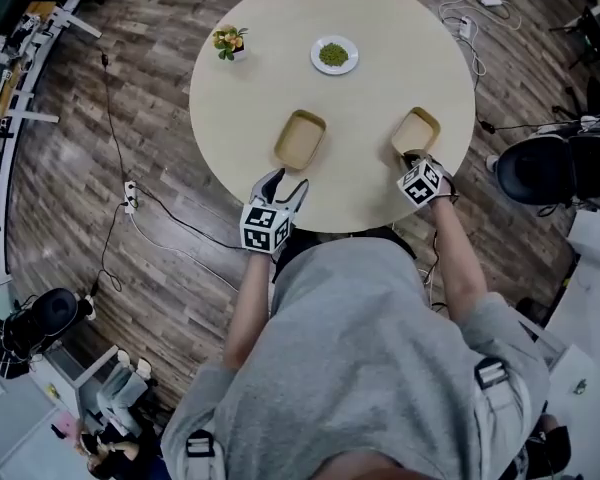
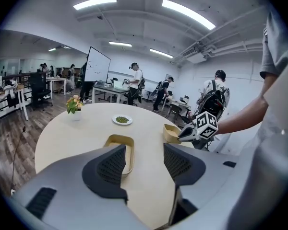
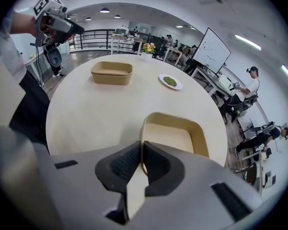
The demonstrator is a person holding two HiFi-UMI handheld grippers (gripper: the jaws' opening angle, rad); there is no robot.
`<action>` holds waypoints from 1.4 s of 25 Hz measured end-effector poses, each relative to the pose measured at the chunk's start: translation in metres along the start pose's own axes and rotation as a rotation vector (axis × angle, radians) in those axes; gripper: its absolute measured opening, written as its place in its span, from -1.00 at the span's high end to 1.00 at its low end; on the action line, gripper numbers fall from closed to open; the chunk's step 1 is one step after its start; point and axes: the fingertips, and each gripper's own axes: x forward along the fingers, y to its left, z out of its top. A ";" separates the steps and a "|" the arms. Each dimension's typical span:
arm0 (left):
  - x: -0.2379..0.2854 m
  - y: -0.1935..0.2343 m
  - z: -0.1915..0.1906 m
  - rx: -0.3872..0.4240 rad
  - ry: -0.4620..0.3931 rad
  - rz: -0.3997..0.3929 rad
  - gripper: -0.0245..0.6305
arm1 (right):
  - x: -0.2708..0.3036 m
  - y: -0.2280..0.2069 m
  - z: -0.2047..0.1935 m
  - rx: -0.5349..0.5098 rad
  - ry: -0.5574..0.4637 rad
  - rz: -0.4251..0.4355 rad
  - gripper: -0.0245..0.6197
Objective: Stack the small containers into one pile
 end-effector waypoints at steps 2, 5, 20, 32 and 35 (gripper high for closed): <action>-0.009 0.013 -0.006 0.001 0.007 -0.028 0.12 | -0.002 0.013 0.010 0.026 0.017 -0.018 0.85; -0.027 0.035 -0.016 0.001 0.017 -0.064 0.12 | -0.006 0.039 0.026 0.035 0.042 -0.036 0.85; -0.086 0.117 -0.053 0.050 0.051 -0.118 0.13 | 0.002 0.130 0.091 0.054 0.047 -0.085 0.85; -0.115 0.144 -0.058 0.062 0.038 -0.102 0.13 | 0.000 0.143 0.165 -0.024 -0.021 -0.134 0.85; -0.118 0.146 -0.059 0.051 0.028 -0.100 0.13 | 0.001 0.147 0.182 -0.046 -0.039 -0.132 0.85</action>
